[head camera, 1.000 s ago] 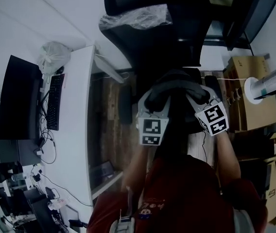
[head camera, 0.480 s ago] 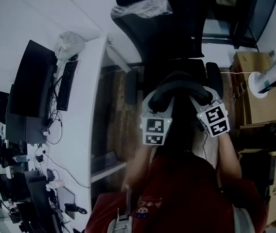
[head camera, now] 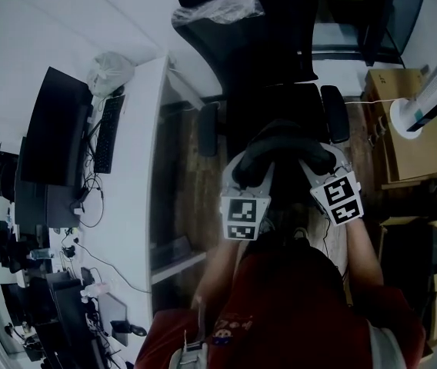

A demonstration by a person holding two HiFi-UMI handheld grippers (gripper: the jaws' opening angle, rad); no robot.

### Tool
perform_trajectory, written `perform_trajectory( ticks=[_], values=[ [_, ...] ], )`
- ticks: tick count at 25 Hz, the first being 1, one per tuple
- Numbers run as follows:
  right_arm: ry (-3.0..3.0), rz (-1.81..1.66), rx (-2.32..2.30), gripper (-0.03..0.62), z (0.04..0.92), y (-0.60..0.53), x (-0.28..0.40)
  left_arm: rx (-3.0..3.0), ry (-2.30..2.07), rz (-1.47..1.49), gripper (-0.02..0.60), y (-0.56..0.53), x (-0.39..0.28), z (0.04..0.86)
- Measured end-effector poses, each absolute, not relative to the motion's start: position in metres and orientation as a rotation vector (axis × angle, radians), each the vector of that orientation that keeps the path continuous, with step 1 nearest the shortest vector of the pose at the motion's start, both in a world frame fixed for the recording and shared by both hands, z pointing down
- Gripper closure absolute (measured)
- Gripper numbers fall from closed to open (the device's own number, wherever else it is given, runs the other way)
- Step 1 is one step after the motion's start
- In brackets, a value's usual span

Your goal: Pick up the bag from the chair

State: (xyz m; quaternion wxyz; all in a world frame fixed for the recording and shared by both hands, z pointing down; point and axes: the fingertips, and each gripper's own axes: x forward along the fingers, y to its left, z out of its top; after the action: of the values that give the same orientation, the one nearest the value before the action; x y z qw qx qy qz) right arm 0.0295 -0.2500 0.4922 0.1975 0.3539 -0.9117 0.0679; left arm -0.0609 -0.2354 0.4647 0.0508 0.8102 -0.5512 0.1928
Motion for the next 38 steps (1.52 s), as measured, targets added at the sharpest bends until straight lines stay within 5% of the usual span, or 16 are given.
perform_trajectory(
  ticks=[38],
  values=[
    [-2.565,-0.232,1.242,0.445,0.36,-0.161,-0.08,2.784,-1.871,0.342,0.347,-0.144,-0.17,0.33]
  ],
)
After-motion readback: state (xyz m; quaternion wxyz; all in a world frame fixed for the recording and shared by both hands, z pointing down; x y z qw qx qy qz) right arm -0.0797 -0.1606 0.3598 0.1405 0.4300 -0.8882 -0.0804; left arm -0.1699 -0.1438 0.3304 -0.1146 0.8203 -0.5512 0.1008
